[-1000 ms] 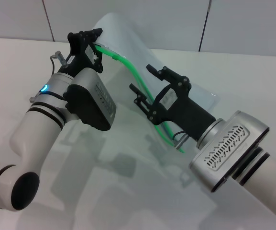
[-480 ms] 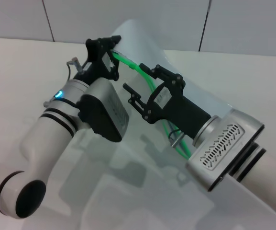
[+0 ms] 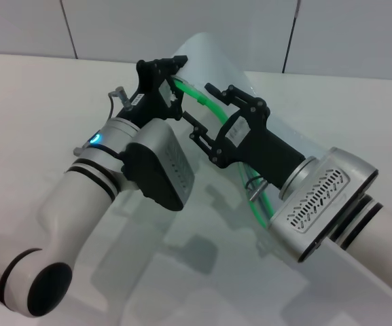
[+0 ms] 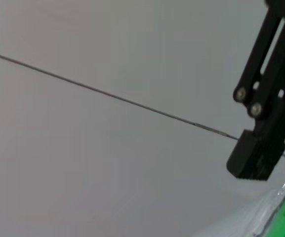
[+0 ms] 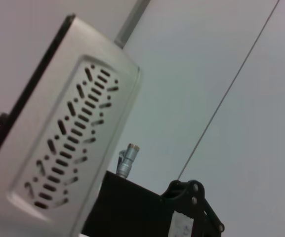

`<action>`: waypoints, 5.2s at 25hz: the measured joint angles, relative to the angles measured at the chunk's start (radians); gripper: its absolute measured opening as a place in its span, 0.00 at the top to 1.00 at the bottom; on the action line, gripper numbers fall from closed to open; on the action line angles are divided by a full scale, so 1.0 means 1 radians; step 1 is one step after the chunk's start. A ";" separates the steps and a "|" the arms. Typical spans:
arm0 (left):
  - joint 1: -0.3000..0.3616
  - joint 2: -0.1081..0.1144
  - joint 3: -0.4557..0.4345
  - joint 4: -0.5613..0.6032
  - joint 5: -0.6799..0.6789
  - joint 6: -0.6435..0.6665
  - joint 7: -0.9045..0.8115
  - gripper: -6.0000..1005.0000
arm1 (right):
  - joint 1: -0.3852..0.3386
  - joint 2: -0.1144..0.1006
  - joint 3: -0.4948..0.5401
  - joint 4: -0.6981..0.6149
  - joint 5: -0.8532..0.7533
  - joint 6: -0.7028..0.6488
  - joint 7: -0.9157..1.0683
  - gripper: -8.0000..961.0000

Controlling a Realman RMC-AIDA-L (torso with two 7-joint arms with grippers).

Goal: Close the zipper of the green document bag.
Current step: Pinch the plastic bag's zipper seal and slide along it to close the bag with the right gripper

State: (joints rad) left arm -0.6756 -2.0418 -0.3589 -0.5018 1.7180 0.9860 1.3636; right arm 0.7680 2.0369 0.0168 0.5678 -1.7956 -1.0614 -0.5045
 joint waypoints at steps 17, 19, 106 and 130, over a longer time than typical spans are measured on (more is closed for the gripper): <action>0.020 0.000 0.000 -0.048 0.038 0.029 0.045 0.94 | -0.002 0.002 0.013 -0.036 0.002 0.000 0.000 0.58; 0.021 0.001 0.000 -0.055 0.038 0.033 0.047 0.94 | -0.005 0.002 0.017 -0.037 0.003 0.000 0.000 0.58; 0.035 0.002 0.000 -0.057 0.098 0.063 0.049 0.94 | -0.024 0.002 0.023 -0.029 -0.035 -0.013 0.000 0.83; 0.037 0.004 -0.002 -0.069 0.098 0.094 0.048 0.94 | -0.040 0.003 0.043 -0.037 -0.033 -0.038 -0.009 0.83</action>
State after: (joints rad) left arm -0.6386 -2.0380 -0.3604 -0.5706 1.8165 1.0801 1.4112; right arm 0.7280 2.0399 0.0594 0.5307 -1.8282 -1.0994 -0.5137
